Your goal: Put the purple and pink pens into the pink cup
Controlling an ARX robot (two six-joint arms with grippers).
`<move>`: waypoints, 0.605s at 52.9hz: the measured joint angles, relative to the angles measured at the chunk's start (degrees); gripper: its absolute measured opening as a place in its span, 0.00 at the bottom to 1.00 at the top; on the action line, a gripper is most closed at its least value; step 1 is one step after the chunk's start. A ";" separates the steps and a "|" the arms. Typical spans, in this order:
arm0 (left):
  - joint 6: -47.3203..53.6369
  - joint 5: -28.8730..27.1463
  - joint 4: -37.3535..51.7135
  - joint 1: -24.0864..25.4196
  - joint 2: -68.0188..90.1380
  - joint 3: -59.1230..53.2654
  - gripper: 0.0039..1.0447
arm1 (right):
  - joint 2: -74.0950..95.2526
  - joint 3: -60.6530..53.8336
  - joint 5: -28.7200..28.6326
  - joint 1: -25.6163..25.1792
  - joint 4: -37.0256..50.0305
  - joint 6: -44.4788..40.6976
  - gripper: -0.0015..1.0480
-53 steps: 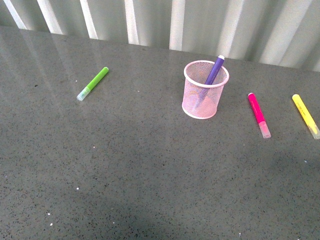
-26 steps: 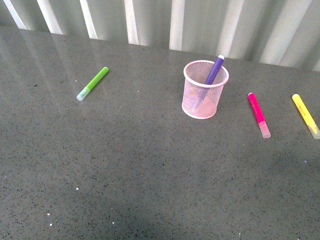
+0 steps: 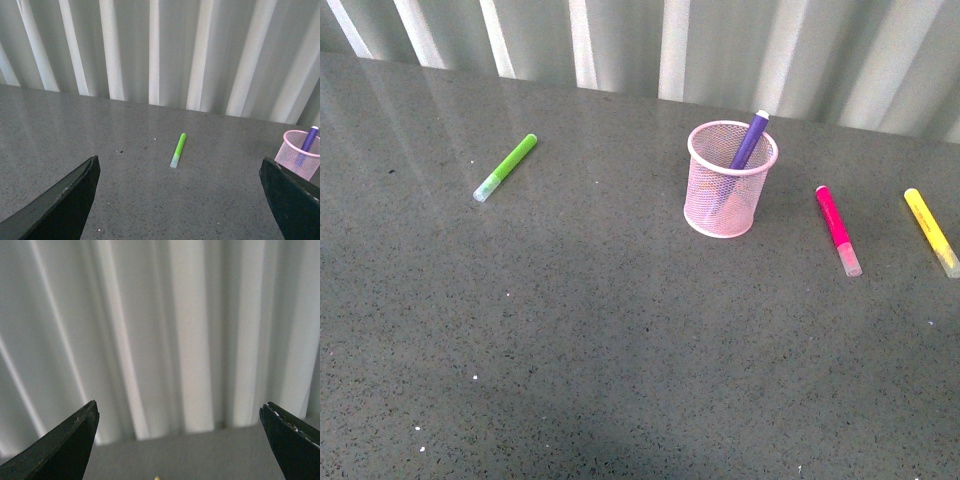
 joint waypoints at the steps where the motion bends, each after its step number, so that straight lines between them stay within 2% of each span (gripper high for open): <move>1: 0.00 0.02 0.00 0.00 -0.02 0.00 0.94 | 3.78 2.10 0.24 -0.94 2.43 -0.07 0.93; 4: 0.00 0.02 0.00 0.00 -0.02 0.00 0.94 | 13.94 8.07 1.64 -2.25 6.88 -0.85 0.93; 8: 0.02 0.00 0.00 0.00 0.00 0.00 0.94 | 27.65 17.77 3.74 -2.80 4.61 -0.90 0.93; 14: 0.02 0.00 0.00 0.02 -0.07 0.00 0.94 | 53.35 37.77 7.63 -1.09 -10.25 -1.14 0.93; 21: 0.02 0.02 0.00 0.00 -0.04 0.00 0.94 | 73.94 58.45 5.27 4.09 -31.65 -2.67 0.93; 25: 0.02 0.02 0.00 0.00 -0.04 0.00 0.94 | 79.36 63.32 4.85 6.91 -38.56 -2.69 0.93; 32: 0.02 0.00 0.00 0.00 -0.04 0.00 0.94 | 84.89 64.98 4.44 11.17 -42.51 -2.40 0.93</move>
